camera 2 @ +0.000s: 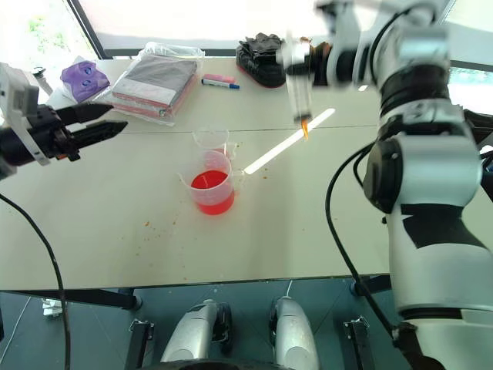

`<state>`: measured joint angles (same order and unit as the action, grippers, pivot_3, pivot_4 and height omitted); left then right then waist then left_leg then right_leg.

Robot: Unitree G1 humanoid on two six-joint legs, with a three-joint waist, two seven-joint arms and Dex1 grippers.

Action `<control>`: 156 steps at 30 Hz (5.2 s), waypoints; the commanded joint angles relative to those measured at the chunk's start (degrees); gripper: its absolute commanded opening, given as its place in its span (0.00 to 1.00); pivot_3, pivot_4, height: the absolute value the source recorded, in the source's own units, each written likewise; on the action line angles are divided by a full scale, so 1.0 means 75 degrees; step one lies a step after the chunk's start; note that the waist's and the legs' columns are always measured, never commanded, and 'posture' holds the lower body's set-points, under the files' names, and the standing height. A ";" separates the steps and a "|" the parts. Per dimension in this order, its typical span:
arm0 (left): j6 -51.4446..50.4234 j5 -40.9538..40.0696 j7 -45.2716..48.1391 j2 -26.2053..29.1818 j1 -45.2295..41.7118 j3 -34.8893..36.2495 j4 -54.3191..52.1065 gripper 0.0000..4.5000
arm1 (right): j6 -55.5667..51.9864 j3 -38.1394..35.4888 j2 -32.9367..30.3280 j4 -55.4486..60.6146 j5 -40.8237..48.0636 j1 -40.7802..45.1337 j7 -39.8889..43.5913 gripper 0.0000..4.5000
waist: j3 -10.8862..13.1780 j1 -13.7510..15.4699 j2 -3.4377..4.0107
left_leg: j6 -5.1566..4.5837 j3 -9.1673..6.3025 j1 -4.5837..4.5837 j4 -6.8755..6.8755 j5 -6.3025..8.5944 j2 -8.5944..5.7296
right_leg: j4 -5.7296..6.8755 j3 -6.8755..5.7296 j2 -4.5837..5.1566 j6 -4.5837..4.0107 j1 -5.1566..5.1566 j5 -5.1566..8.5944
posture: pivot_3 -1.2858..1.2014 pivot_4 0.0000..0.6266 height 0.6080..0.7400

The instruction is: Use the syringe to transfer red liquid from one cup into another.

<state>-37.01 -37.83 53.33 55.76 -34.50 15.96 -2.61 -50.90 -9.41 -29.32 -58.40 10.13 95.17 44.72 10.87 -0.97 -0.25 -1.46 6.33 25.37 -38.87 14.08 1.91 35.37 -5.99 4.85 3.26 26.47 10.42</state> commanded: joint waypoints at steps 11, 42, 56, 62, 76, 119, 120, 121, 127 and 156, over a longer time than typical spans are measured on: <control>0.1894 0.1826 0.1995 0.0000 -0.2948 -0.1607 0.3116 0.57 | 0.1542 -0.0072 0.3602 0.7827 0.1860 -0.4136 -0.2043 0.33 | -0.0004 -0.0015 -0.0007 | 0.0042 0.0020 0.0013 -0.0007 -0.0027 0.0003 | 0.0018 0.0000 -0.0006 0.0000 0.0017 -0.0001 | 0.52 0.24 1.00; 0.2721 0.2550 0.3169 -0.1450 -0.5068 -0.1798 0.4337 0.57 | 0.2524 0.2070 0.3833 0.9304 0.1568 -0.6805 -0.2534 0.33 | -0.0012 0.0005 -0.0028 | -0.0007 -0.0005 0.0007 -0.0036 -0.0003 0.0002 | 0.0020 0.0006 -0.0013 0.0002 -0.0003 0.0000 | 0.52 0.24 1.00; 0.1873 0.2123 0.3090 -0.1805 -0.4732 -0.1681 0.3645 0.57 | 0.2479 0.1964 0.3983 0.9044 0.1744 -0.6757 -0.2595 0.33 | -0.0011 0.0010 -0.0028 | -0.0007 -0.0009 0.0005 -0.0037 -0.0003 0.0002 | 0.0023 0.0008 -0.0013 0.0002 -0.0004 0.0001 | 0.52 0.24 1.00; 0.1984 0.2236 0.3041 -0.2080 -0.4582 -0.1822 0.3518 0.57 | 0.2567 0.2023 0.3978 0.8998 0.1715 -0.6731 -0.2569 0.33 | -0.0012 0.0008 -0.0028 | -0.0007 -0.0008 0.0005 -0.0037 -0.0003 0.0002 | 0.0023 0.0008 -0.0013 0.0001 -0.0004 0.0001 | 0.52 0.24 1.00; 0.2360 0.2542 0.3363 -0.2290 -0.4480 -0.2173 0.3451 0.57 | 0.3535 0.3056 0.3696 0.9273 0.0867 -0.7419 -0.2075 0.33 | -0.0012 0.0007 -0.0028 | -0.0007 -0.0007 0.0005 -0.0037 -0.0003 0.0001 | 0.0022 0.0008 -0.0014 0.0002 -0.0004 0.0001 | 0.52 0.24 1.00; 0.1789 0.2189 0.2560 -0.2561 -0.4224 -0.1520 0.2797 0.57 | 0.4858 0.3582 0.4094 0.8387 0.0033 -0.8334 -0.1943 0.33 | -0.0012 0.0021 -0.0029 | -0.0006 -0.0009 0.0002 -0.0038 -0.0004 0.0000 | 0.0023 0.0009 -0.0014 0.0002 -0.0009 0.0001 | 0.52 0.24 1.00; 0.1778 0.2156 0.2527 -0.2574 -0.4278 -0.1486 0.2833 0.57 | 0.4844 0.3585 0.4090 0.8392 0.0031 -0.8350 -0.1930 0.33 | -0.0012 0.0017 -0.0029 | -0.0006 -0.0009 0.0002 -0.0038 -0.0004 0.0000 | 0.0022 0.0009 -0.0014 0.0001 -0.0009 0.0001 | 0.52 0.24 1.00; 0.1765 0.2125 0.2508 -0.2576 -0.4315 -0.1470 0.2857 0.57 | 0.4831 0.3589 0.4086 0.8393 0.0030 -0.8363 -0.1917 0.33 | -0.0012 0.0016 -0.0029 | -0.0006 -0.0009 0.0002 -0.0038 -0.0004 0.0000 | 0.0023 0.0009 -0.0014 0.0001 -0.0008 0.0001 | 0.52 0.24 1.00; 0.1639 0.1937 0.2396 -0.2606 -0.4483 -0.1359 0.2918 0.57 | 0.4767 0.3620 0.4072 0.8407 0.0047 -0.8422 -0.1870 0.33 | -0.0012 0.0003 -0.0029 | -0.0005 -0.0009 -0.0001 -0.0038 -0.0004 0.0001 | 0.0028 0.0010 -0.0015 0.0001 -0.0008 0.0001 | 0.52 0.24 1.00; 0.1234 0.1886 0.2779 -0.1735 -0.3984 -0.1401 0.2570 0.57 | 0.3928 0.2698 0.3958 0.8835 0.0620 -0.7862 -0.2124 0.33 | -0.0011 -0.0021 -0.0028 | -0.0004 -0.0009 -0.0002 -0.0039 -0.0005 0.0003 | 0.0040 0.0013 -0.0016 0.0001 -0.0003 0.0001 | 0.52 0.24 1.00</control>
<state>-26.67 -22.02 74.47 40.86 -63.51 2.95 19.49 -19.83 12.28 0.40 4.41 12.83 34.13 28.66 10.78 -1.13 -0.47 -1.49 6.26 25.36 -39.17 14.05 1.94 35.71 -5.89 4.74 3.26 26.46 10.43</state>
